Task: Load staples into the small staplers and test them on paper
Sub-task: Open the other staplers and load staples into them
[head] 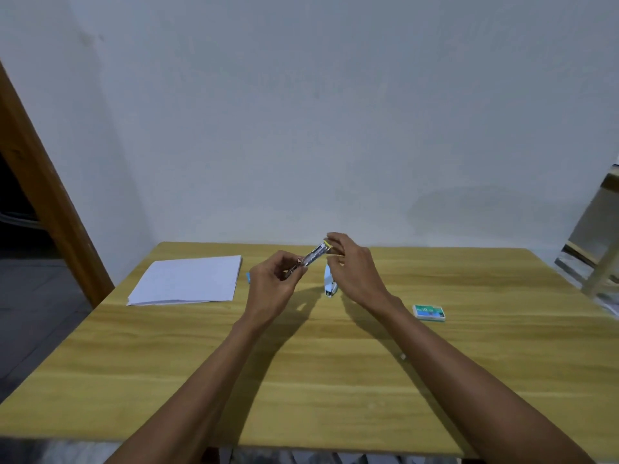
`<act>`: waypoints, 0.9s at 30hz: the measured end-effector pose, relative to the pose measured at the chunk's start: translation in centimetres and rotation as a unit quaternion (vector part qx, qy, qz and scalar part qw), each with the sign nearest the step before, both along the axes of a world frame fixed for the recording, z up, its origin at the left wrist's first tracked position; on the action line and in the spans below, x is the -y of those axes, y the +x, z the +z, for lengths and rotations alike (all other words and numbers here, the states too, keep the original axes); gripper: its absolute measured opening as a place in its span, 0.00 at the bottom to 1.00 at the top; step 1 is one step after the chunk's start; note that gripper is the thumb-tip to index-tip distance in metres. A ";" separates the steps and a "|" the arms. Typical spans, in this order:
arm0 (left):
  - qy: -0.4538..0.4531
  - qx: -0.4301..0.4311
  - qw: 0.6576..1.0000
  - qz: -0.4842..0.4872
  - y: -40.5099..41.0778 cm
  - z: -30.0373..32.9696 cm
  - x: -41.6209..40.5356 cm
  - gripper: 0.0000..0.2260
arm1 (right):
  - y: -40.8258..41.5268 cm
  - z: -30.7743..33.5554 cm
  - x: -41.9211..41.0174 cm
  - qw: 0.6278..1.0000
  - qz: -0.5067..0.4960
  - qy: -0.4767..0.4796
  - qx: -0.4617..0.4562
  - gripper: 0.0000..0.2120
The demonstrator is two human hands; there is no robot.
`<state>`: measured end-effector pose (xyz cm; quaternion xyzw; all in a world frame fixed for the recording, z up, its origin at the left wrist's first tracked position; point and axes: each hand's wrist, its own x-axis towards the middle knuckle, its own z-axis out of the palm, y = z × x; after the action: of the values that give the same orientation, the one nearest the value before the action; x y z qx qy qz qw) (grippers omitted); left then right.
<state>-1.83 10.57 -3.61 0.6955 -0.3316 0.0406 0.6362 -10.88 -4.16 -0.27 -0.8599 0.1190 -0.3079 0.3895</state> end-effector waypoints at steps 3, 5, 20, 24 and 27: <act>-0.006 -0.007 1.000 -0.004 -0.3 0.2 0.0 0.07 | 0.0 -0.1 -0.3 1.000 0.005 0.022 0.014 0.22; -0.010 -0.010 1.000 0.000 -0.2 0.2 0.1 0.07 | 0.0 0.0 -0.6 0.998 -0.001 0.045 0.033 0.24; 0.010 0.050 0.998 0.026 -0.3 0.8 0.7 0.05 | 1.2 0.4 -1.0 0.991 -0.066 0.114 0.033 0.11; 0.000 0.077 0.997 0.032 -1.0 1.2 1.2 0.04 | 1.8 1.8 -1.3 0.866 0.054 0.495 0.040 0.08; -0.014 0.087 0.995 0.050 -1.3 1.4 1.4 0.04 | 1.8 2.3 -1.4 0.830 0.090 0.547 0.067 0.08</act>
<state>-3.11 9.22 -2.25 0.6962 -0.3498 0.1368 0.6117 -9.08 -2.76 2.01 -0.4907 0.1640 -0.2130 0.8288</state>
